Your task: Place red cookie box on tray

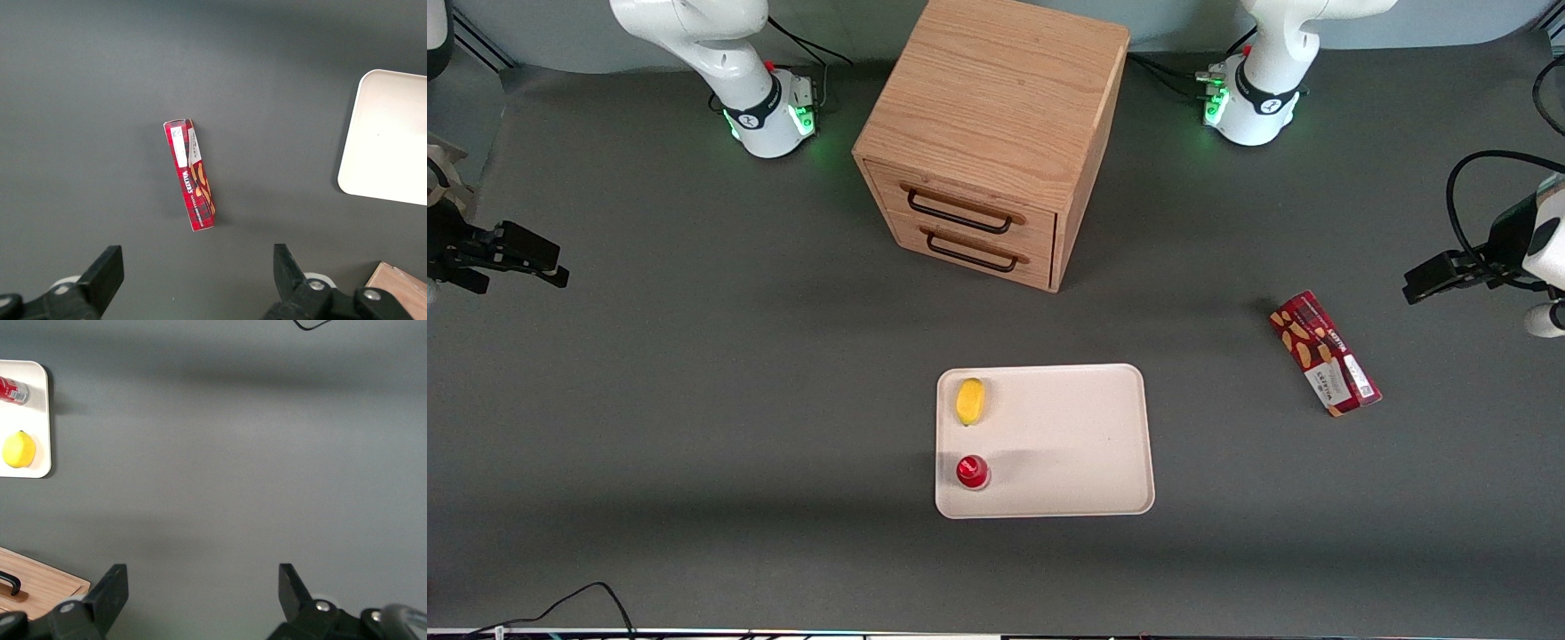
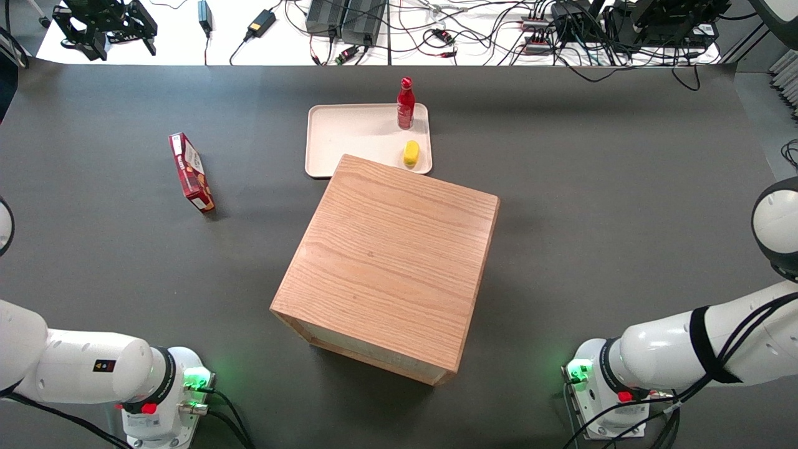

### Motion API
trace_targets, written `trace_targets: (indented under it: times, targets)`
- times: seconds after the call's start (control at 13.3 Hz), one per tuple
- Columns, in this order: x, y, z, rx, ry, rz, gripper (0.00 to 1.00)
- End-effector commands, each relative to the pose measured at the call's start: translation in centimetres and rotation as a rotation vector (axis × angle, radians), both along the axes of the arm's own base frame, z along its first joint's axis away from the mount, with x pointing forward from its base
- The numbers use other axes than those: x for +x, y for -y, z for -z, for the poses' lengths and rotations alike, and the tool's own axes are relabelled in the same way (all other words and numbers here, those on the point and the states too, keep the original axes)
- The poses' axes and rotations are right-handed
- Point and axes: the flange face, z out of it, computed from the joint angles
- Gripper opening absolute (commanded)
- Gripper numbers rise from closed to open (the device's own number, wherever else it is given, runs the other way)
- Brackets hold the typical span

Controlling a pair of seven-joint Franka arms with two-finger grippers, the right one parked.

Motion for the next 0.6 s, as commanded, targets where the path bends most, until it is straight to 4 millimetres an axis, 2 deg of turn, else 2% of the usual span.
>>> trace_targets:
  times: [0.0, 0.3, 0.53]
  targets:
    - [0.2, -0.1, -0.5, -0.003, -0.014, 0.003, 1.0]
    - [0.4, -0.3, -0.5, -0.002, -0.009, 0.004, 1.0]
    - [0.5, -0.4, 0.7, 0.004, -0.041, 0.003, 1.0]
